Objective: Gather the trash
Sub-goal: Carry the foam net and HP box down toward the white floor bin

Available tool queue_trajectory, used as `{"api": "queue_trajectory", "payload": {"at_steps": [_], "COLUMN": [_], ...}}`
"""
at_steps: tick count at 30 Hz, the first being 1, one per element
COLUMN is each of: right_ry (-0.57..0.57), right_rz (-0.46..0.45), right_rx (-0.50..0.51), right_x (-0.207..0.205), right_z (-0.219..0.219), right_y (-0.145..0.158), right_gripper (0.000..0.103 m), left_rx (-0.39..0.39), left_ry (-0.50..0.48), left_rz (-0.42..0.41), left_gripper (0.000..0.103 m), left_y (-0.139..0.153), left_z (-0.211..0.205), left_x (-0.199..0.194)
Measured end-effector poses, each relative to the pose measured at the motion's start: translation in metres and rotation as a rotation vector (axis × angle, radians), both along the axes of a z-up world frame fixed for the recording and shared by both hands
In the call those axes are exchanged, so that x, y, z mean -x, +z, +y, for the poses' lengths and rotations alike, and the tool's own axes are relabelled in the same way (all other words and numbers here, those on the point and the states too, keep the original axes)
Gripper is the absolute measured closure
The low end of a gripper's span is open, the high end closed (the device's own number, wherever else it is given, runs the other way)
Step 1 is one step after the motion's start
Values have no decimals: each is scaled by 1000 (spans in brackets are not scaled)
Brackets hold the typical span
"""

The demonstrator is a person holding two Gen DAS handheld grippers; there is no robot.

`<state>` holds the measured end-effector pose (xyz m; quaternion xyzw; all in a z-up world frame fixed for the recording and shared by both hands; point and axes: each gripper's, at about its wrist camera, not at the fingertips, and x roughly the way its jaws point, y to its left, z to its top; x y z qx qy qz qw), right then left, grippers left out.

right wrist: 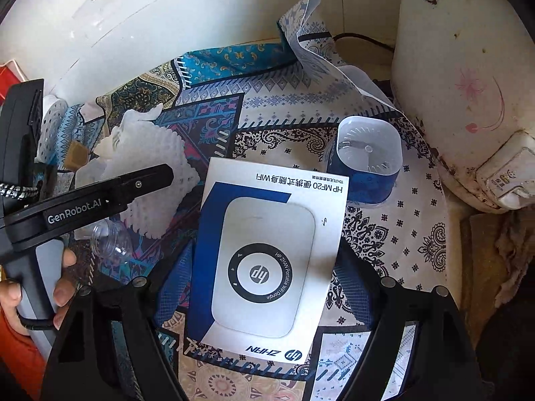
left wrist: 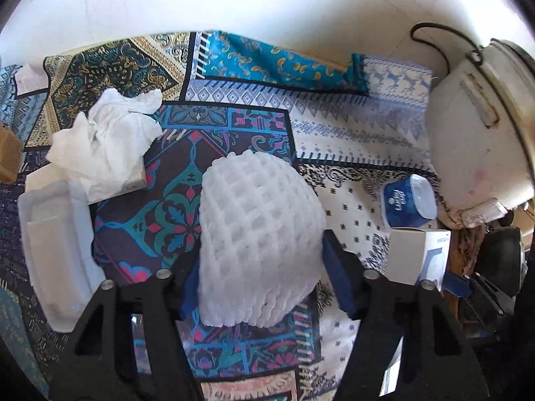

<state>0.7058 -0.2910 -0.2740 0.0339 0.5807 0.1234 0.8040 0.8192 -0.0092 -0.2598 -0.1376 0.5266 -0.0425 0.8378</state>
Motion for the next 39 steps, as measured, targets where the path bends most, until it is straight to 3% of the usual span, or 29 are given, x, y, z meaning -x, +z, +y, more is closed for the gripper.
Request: {"api": "queue_trajectory", "payload": {"at_steps": [8,12,17,23,28,33,39], "right_ry": [-20,-33,-51,-76,-84,-59,-16], "right_rz": [-69,-100,-161,-199,-163,-131,-53], "right_rx": [0,6,30,11,-9,2,5], "right_x": [51,94,161,247,301,344,372], "right_z": [18,37,74,107,124,132,133], "right_y": [32,47,62,63,57,50,16], "right_gripper": [24,24,24,24,24,24,24], "left_rx": [9,-20,-74,-101,-111,-122,-105], "left_ry": [3,-5,-21,-29,-17,-5,44], "left_rz": [-137,-192,-227,-224,-183,-139,-37], "left_gripper": [49,49,48,48,48,47,47], "left_y": [56,80,90,81,70,54,3], "left_z": [13,22,41,68,81,85,83], "left_x": [77,138,228,335,403,450,486]}}
